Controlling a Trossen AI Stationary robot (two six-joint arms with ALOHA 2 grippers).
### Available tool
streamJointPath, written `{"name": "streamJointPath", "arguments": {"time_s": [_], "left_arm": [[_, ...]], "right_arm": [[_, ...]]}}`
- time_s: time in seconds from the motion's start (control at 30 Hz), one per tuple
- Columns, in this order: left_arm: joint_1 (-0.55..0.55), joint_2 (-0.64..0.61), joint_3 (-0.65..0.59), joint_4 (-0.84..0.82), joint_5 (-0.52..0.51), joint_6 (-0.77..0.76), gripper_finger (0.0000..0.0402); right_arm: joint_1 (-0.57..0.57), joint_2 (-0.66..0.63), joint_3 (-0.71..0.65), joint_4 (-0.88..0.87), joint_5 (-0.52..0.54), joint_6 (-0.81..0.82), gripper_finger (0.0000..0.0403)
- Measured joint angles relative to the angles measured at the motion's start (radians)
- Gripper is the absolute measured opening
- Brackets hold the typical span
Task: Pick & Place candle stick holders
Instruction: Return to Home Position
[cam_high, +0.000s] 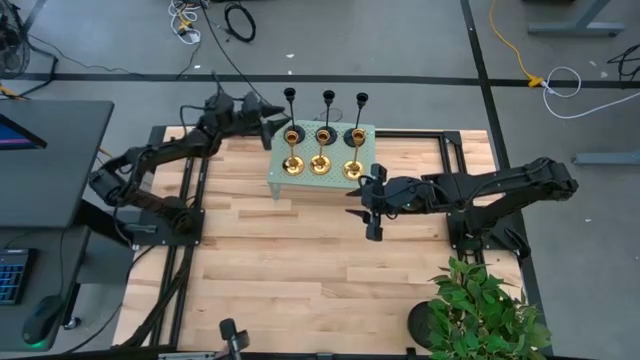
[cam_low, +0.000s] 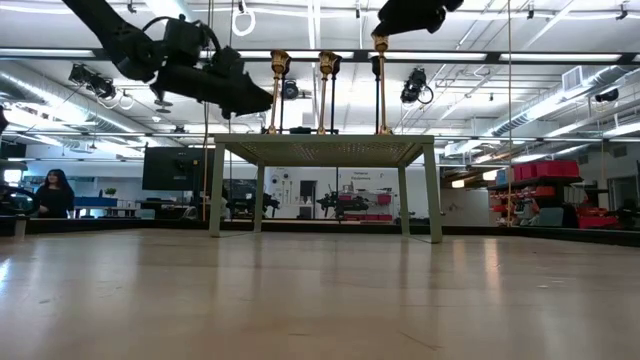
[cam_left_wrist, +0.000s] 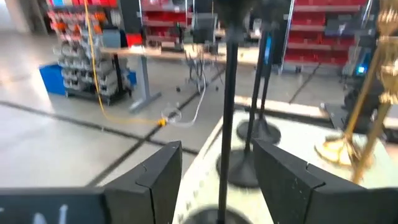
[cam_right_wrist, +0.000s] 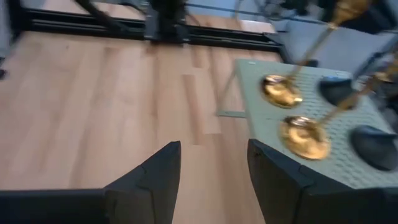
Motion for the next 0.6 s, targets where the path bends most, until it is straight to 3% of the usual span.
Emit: {"name": "streamJointPath", "arguments": {"time_s": [0.17,0.3,0.53,0.6], "left_arm": [[0.01,-0.101,0.0,-0.183,0.011,0.099,0.0198],[0.009,-0.188,0.0,-0.319,0.012,0.146,0.0197],[0.008,-0.344,0.0,-0.573,0.008,0.179,0.0197],[0.007,-0.384,-0.001,-0.644,0.048,0.179,0.0197]], "right_arm": [[-0.019,-0.004,0.0,-0.016,0.087,0.002,0.0185],[-0.029,-0.025,-0.027,0.005,0.094,-0.001,0.0185],[-0.065,-0.2,-0.26,0.209,0.096,0.029,0.0185],[-0.07,-0.265,-0.332,0.275,0.097,0.041,0.0185]]}}
